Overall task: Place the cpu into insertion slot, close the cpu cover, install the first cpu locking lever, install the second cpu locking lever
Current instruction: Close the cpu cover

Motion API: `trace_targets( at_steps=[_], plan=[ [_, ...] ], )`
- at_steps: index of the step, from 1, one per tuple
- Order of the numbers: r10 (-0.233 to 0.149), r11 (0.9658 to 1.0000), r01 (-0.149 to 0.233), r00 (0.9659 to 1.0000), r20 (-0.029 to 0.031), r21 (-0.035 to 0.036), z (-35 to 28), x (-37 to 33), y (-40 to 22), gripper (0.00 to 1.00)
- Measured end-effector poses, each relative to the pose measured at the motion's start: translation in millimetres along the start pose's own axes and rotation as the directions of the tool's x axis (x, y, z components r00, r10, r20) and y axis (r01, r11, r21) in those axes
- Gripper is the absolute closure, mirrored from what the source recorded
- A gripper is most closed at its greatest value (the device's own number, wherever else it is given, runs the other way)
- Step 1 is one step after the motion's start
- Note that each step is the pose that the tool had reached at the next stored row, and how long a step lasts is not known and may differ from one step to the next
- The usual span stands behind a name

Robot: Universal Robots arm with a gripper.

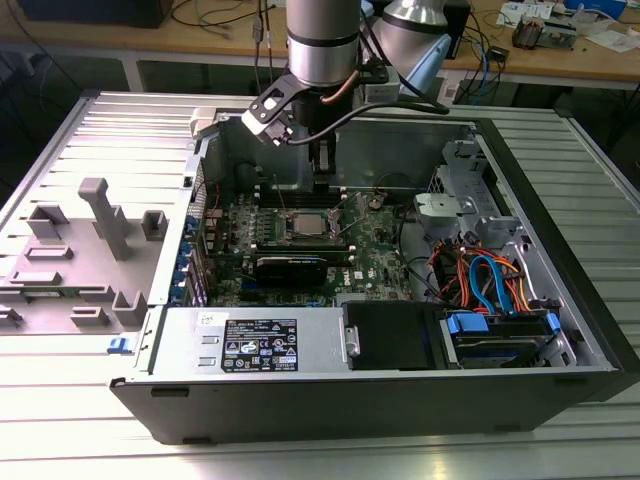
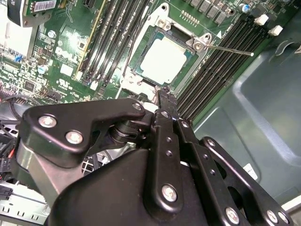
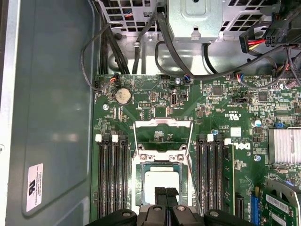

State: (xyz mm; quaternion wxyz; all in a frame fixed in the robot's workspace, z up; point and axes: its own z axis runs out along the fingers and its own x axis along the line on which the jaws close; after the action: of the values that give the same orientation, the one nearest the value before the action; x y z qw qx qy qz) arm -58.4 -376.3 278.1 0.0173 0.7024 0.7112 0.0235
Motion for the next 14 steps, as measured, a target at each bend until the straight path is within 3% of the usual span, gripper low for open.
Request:
trace_targets(
  at_steps=[14],
  plan=[
    [0.000, 1.0000, 0.000, 1.0000, -0.0001, 0.0000, 0.3, -0.1, 5.5, 0.89]
  ],
)
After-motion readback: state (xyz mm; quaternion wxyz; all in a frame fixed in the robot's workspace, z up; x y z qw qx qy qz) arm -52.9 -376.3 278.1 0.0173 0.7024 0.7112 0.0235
